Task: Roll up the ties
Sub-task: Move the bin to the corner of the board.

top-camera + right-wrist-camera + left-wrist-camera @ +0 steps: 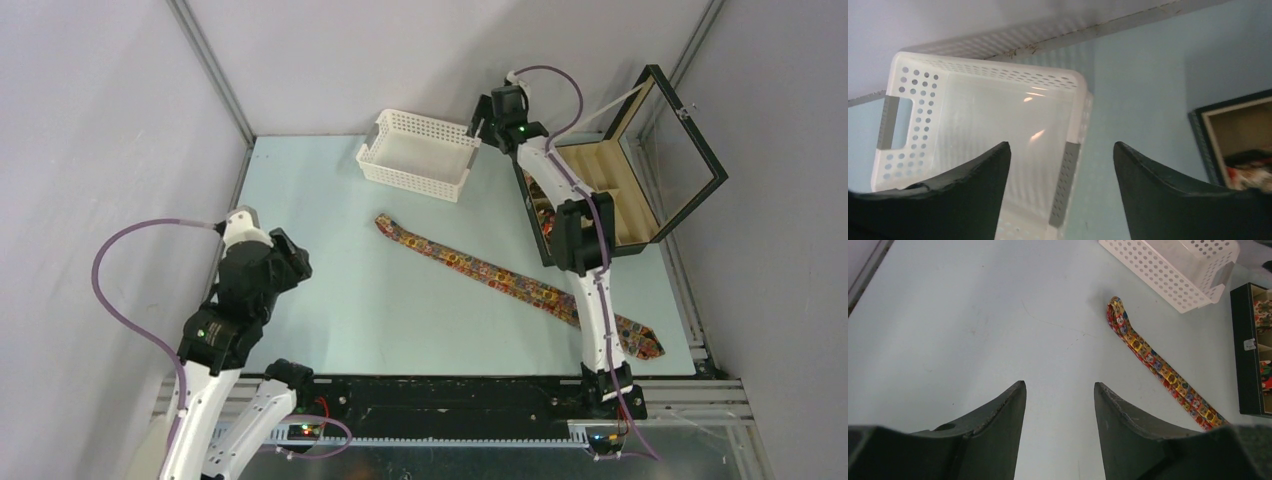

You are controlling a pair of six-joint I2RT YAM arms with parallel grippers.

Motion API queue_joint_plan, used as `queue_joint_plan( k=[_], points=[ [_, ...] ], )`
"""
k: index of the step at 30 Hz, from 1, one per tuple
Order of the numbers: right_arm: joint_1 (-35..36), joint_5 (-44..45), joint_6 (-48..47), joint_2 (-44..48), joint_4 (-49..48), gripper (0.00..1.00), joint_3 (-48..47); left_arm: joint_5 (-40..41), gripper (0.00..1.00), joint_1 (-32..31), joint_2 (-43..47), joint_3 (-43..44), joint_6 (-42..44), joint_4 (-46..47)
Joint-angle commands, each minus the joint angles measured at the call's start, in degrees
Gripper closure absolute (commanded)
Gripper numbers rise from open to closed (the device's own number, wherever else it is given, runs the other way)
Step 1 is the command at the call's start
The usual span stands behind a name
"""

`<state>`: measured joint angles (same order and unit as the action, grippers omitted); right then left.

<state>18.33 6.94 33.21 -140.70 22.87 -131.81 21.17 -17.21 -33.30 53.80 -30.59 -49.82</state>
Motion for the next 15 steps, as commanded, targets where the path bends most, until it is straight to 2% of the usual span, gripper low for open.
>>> queue_joint_plan(
  k=[1,4,7,9,12,15],
  points=[
    [-0.7,2.5,-4.6,15.0,-2.8,0.17,6.1,-2.9,0.41,0.4,-2.6,-1.5,-0.3,5.3],
    [-1.6,2.3,-1.3,22.9,0.8,0.15,11.3,-4.3,0.41,0.4,-3.8,-3.0,0.8,9.0],
    [-3.1,-3.8,1.4,30.2,2.7,0.15,22.0,-4.4,0.34,0.4,-2.5,-5.2,1.2,14.7],
    [-3.3,-5.8,1.6,37.0,1.0,0.15,30.9,-4.7,0.3,0.4,-2.0,-6.7,1.3,18.3],
    [-3.2,-11.6,2.4,48.2,-4.1,0.17,46.6,-5.4,0.29,0.6,-4.4,-8.1,0.7,22.1],
    [-0.4,-12.8,1.8,55.6,-4.5,0.21,54.2,-6.2,0.31,0.7,-8.0,-8.8,-1.6,26.7]
  ],
)
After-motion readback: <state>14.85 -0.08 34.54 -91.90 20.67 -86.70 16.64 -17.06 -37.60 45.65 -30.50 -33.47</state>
